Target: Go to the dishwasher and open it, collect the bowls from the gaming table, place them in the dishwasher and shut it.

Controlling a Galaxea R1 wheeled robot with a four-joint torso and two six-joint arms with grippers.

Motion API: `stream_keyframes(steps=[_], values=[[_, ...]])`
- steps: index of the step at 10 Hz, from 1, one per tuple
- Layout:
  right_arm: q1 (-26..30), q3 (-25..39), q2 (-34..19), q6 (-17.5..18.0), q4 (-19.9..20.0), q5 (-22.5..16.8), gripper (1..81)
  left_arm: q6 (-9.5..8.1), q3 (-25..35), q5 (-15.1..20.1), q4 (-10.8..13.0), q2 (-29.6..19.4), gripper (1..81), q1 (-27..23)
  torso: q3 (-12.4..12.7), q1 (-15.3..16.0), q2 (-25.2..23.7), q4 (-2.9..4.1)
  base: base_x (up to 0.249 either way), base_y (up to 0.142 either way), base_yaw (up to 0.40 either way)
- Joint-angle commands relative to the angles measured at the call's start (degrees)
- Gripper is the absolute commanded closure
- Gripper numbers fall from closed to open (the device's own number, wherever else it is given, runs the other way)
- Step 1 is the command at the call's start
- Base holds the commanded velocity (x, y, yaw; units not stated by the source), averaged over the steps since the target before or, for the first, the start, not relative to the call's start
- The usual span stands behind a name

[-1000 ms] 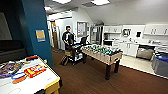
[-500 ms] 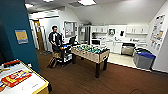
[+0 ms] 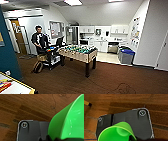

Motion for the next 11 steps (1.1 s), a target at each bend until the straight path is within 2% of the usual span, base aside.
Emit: stream_keyframes(steps=[1, 6, 9, 11], values=[[3.8, -0.1, -0.7, 0.0, -0.6, -1.7, 81.1, -0.24, 0.6, 2.0, 0.9, -1.2, 81.1, -4.2, 0.0, 0.1, 0.0, 0.00, 0.000, 0.000, -0.357], [3.9, -0.1, -0.7, -0.2, -0.7, -1.7, 81.1, -0.24, 0.6, 1.6, 0.7, -1.5, 81.1, -4.2, 0.0, 0.1, 0.0, 0.00, 0.000, 0.000, -0.356], [3.9, -0.1, -0.7, -0.2, -0.7, -1.7, 81.1, -0.24, 0.6, 1.6, 1.0, -1.4, 81.1, -4.2, 0.0, 0.1, 0.0, 0.00, 0.000, -0.219, 0.000], [3.9, -0.1, -0.7, -0.2, -0.8, -1.7, 81.1, -0.24, 0.6, 1.6, 1.0, -1.3, 81.1, -4.2, 0.0, 0.1, 0.0, 0.00, 0.000, -0.102, 0.000]])
